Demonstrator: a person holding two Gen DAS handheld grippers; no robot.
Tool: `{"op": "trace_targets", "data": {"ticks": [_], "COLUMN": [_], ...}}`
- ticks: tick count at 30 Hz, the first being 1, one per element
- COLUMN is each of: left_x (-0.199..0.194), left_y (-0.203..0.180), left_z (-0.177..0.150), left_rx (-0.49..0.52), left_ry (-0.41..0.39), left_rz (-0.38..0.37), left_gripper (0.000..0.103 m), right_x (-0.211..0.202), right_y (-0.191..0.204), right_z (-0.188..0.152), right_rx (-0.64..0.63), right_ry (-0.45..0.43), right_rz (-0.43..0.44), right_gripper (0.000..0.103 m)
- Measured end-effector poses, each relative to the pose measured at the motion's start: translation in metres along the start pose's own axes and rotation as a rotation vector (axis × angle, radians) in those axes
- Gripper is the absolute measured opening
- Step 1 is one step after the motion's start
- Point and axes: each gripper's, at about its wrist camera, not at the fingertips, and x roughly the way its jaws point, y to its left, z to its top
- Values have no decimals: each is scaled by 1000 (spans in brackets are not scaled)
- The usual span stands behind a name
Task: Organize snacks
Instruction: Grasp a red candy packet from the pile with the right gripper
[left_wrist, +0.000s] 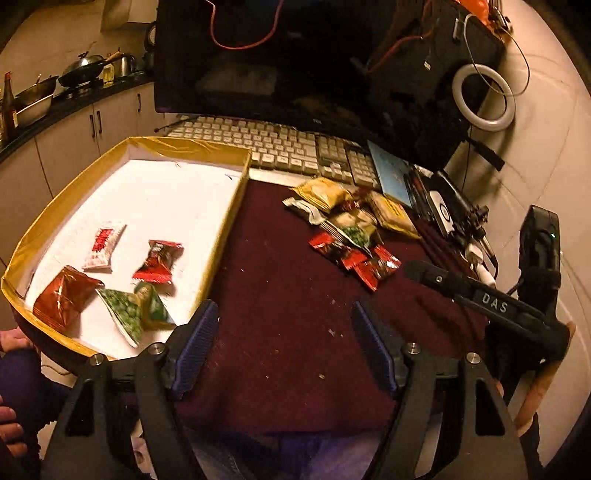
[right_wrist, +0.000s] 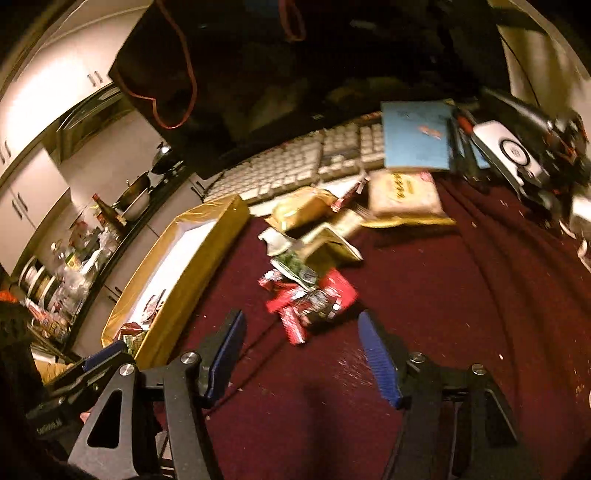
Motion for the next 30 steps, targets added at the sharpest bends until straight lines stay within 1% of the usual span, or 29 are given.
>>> {"op": "trace_targets", "data": {"ticks": [4, 7, 9, 10, 11, 13, 14, 16, 18, 19, 20, 23, 26, 30], "left_x": [4, 4, 4, 5, 5, 4, 4, 4, 6, 7, 9, 11, 12, 12], "left_y": [-5, -8, -9, -10, -10, -11, -11, -11, -10, -10, -9, -6, -4, -2], "left_z": [-2, -1, -1, -1, -1, -2, -2, -2, -2, -2, -2, -3, -3, -4], "left_rx": [5, 6, 5, 6, 6, 7, 8, 11, 9, 6, 3, -10, -23, -25], "left_ry": [16, 17, 15, 18, 20, 20, 18, 17, 22, 27, 31, 38, 39, 40], "left_rz": [6, 5, 4, 5, 5, 3, 5, 8, 14, 15, 15, 13, 6, -2], "left_gripper": [74, 74, 74, 74, 74, 74, 74, 74, 74, 74, 74, 74, 74, 74], "right_x": [1, 8, 15, 22, 28, 45, 49, 53, 57, 61, 63, 63, 59, 42], "right_y": [-11, -12, -9, -5, -2, 6, 10, 22, 29, 32, 32, 34, 39, 35], "right_z": [-4, 1, 4, 7, 8, 11, 12, 13, 13, 11, 10, 9, 7, 6], "right_rx": [29, 36, 44, 46, 41, 27, 11, -23, -48, -70, -75, -96, -127, -108], "right_ry": [16, 27, 47, 68, 84, 112, 100, 75, 60, 56, 56, 46, 25, -16], "right_rz": [7, -11, 2, 6, -7, -83, -113, -184, -203, -242, -251, -248, -245, -213], "right_gripper": [58, 58, 57, 54, 49, 46, 44, 45, 44, 40, 35, 28, 25, 21]}}
